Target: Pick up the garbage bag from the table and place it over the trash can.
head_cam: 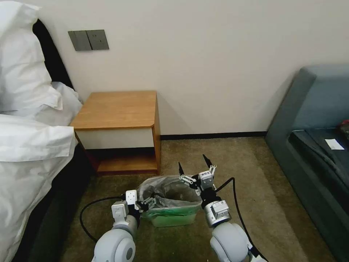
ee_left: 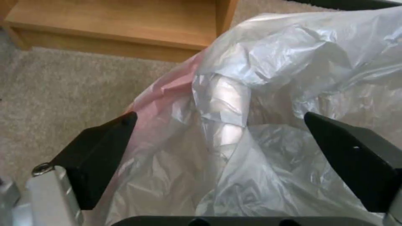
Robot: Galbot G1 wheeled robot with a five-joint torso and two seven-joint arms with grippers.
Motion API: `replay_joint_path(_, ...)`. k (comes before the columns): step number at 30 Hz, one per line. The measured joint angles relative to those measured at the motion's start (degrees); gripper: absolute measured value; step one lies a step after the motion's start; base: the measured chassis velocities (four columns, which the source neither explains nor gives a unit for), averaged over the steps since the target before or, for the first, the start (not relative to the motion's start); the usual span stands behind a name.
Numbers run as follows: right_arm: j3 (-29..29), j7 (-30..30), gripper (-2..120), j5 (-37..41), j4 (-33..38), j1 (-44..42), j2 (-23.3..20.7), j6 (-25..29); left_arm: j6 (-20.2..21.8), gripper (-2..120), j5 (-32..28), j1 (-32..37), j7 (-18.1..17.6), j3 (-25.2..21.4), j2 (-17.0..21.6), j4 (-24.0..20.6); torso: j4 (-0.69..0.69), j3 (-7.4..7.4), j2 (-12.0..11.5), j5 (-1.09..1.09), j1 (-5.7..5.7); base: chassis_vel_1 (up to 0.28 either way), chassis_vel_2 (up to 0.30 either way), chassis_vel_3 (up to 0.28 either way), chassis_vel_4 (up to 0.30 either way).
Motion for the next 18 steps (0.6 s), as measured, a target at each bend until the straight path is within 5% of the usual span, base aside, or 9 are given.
replay_joint_path(3,0.33,0.02,100,0.03,-0.28,0.12,0.45,0.38,-1.19,100,0.62,0.13,0.44,0.01,-0.16,-0.36,0.0,0.0,0.0,0.0,0.0,0.0,0.0,0.0,0.0)
replay_joint_path(6,0.72,0.75,100,-0.07,-0.64,0.05,1.05,0.81,-5.66,100,2.09,0.39,1.42,-0.03,-0.23,-0.31,0.0,0.0,0.0,0.0,0.0,0.0,0.0,0.0,0.0)
replay_joint_path(9,0.93,2.43,100,0.01,-0.8,-0.67,1.75,1.29,-15.3,100,7.14,0.32,2.89,-0.25,-0.24,1.68,0.0,0.0,0.0,0.0,0.0,0.0,0.0,0.0,0.0)
replay_joint_path(18,4.13,4.42,100,-4.7,-3.21,-2.28,3.11,3.97,-25.03,100,9.88,-1.86,3.36,-0.73,1.41,3.32,-0.01,0.0,0.0,0.01,0.0,0.0,0.0,0.0,0.0)
